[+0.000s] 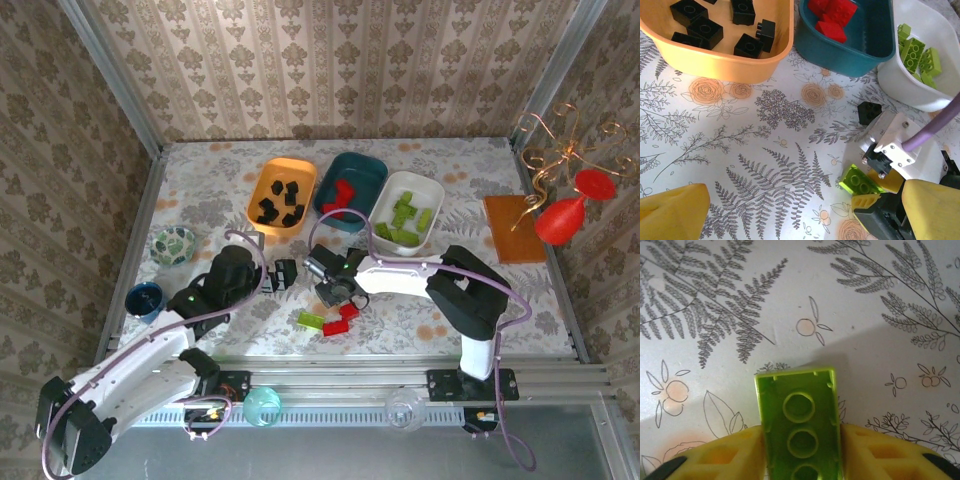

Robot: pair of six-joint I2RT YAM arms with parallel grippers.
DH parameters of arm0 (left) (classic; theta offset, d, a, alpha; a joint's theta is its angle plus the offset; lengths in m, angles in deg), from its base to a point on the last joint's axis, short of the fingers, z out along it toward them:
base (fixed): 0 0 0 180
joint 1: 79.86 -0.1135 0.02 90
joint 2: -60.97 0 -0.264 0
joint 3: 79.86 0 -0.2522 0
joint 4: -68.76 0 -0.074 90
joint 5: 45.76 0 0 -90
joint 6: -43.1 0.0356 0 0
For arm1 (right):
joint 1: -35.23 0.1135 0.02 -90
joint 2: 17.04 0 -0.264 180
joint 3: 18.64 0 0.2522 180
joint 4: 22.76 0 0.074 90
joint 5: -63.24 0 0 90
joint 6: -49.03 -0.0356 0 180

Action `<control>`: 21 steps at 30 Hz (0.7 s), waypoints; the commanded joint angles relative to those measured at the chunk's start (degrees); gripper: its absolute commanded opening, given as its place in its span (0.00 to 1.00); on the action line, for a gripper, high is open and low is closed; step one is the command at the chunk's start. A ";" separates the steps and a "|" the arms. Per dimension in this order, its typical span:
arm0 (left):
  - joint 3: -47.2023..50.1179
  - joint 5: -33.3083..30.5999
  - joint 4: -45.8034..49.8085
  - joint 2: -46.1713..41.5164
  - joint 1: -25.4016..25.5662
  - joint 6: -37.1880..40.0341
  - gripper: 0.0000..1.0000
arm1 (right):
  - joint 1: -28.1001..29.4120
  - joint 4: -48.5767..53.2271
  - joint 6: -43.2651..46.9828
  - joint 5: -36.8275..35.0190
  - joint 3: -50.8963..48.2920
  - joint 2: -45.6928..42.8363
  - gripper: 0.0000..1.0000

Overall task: Sort the legos into containers by color
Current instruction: Pick up the lego from the bottom-center of the table, then place the lego in the container.

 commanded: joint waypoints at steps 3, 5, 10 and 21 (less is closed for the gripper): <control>-0.13 -0.34 -0.24 0.84 -0.23 -0.97 1.00 | -0.10 -4.52 1.31 -1.77 -1.99 -2.97 0.34; -0.05 -0.34 -0.44 0.98 -0.22 -0.97 1.00 | -0.81 -7.21 1.51 -1.08 -3.49 -5.90 0.32; 0.22 -0.18 -1.17 0.94 -0.23 -0.98 1.00 | -5.89 -11.72 0.15 0.26 -6.77 -14.99 0.29; 0.27 2.91 -2.90 3.65 -0.16 -1.00 1.00 | -30.91 -6.38 -7.78 -2.42 -2.74 -16.55 0.28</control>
